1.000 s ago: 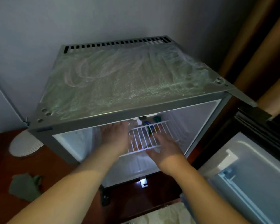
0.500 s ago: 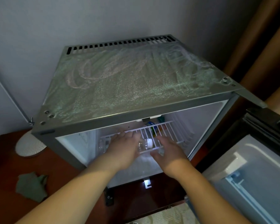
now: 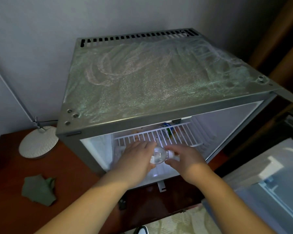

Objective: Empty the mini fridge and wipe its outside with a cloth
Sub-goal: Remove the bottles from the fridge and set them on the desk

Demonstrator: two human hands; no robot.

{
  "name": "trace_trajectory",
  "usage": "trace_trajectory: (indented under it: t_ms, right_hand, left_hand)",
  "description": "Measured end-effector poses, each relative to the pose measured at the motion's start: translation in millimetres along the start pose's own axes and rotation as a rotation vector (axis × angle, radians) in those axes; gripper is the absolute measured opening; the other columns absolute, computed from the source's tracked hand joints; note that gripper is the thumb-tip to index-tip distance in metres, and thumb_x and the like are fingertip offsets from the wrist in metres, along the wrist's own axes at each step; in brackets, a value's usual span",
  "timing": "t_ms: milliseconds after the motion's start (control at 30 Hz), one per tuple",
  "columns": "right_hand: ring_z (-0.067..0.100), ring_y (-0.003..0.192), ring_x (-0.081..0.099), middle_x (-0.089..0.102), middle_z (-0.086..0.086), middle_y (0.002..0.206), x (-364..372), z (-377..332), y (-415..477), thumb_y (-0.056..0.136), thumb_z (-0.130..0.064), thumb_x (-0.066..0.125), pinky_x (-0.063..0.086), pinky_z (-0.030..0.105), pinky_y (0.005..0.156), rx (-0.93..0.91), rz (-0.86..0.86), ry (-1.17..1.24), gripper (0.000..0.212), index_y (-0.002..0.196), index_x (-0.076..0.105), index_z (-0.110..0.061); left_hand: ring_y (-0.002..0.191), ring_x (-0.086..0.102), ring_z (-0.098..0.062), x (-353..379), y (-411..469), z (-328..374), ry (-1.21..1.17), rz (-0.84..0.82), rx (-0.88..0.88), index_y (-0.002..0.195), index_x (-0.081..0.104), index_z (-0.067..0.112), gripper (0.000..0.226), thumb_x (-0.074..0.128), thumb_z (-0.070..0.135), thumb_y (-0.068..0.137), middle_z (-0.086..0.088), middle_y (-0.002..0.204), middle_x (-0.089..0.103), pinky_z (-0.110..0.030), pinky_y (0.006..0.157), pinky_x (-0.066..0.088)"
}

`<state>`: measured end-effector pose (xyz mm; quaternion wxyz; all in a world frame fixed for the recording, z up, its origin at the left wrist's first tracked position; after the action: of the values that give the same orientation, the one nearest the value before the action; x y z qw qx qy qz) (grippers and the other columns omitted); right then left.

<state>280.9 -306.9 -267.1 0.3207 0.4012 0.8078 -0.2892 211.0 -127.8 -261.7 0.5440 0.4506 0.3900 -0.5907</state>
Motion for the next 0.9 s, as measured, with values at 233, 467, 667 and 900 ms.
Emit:
trace_trajectory:
  t_ms: [233,467,667,900]
  right_hand:
    - [0.000,0.088,0.068,0.071,-0.013,0.102,3.6,-2.2,-41.8,0.078,-0.027,0.084,0.057,0.031,0.083,-0.008,0.117,0.102,0.040,0.116,0.072,-0.031]
    - [0.007,0.084,0.069,0.070,-0.013,0.095,-12.8,-20.0,-111.6,0.077,-0.022,0.087,0.056,0.031,0.081,-0.048,0.266,0.179,0.039,0.098,0.068,-0.049]
    - [0.001,0.082,0.070,0.071,-0.022,0.088,-14.0,-33.7,-187.9,0.082,-0.020,0.082,0.060,0.030,0.076,-0.088,0.256,0.228,0.032,0.104,0.071,-0.041]
    - [0.002,0.082,0.070,0.073,-0.018,0.089,14.7,-44.9,-275.2,0.078,-0.027,0.082,0.058,0.035,0.080,-0.176,0.193,0.195,0.029,0.101,0.070,-0.040]
  left_hand:
    - [0.135,0.037,-0.022,3.7,-12.3,1.1,0.035,0.004,0.146,0.150,0.037,0.030,0.071,0.070,0.040,0.088,0.005,0.141,0.047,-0.040,0.121,0.017]
    - [0.138,0.037,-0.014,-4.4,-55.2,30.8,-0.218,-0.014,0.172,0.152,0.034,0.032,0.074,0.070,0.047,0.089,0.008,0.150,0.044,-0.025,0.114,0.027]
    - [0.128,0.043,-0.004,-14.6,-116.9,72.6,-0.334,-0.014,0.154,0.142,0.039,0.044,0.068,0.074,0.052,0.084,0.019,0.140,0.050,-0.027,0.107,0.037]
    - [0.109,0.061,-0.001,-10.2,-227.4,119.2,-0.557,-0.114,-0.003,0.132,0.044,0.056,0.060,0.077,0.048,0.082,0.024,0.122,0.063,-0.041,0.096,0.052]
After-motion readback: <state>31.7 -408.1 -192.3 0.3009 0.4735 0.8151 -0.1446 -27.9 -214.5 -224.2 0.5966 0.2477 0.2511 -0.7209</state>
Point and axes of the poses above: each hand's wrist, its own y-axis towards the middle knuckle, its own x-axis out of the palm, z = x × y, the point moved 2 cm from there along y, towards the middle knuckle
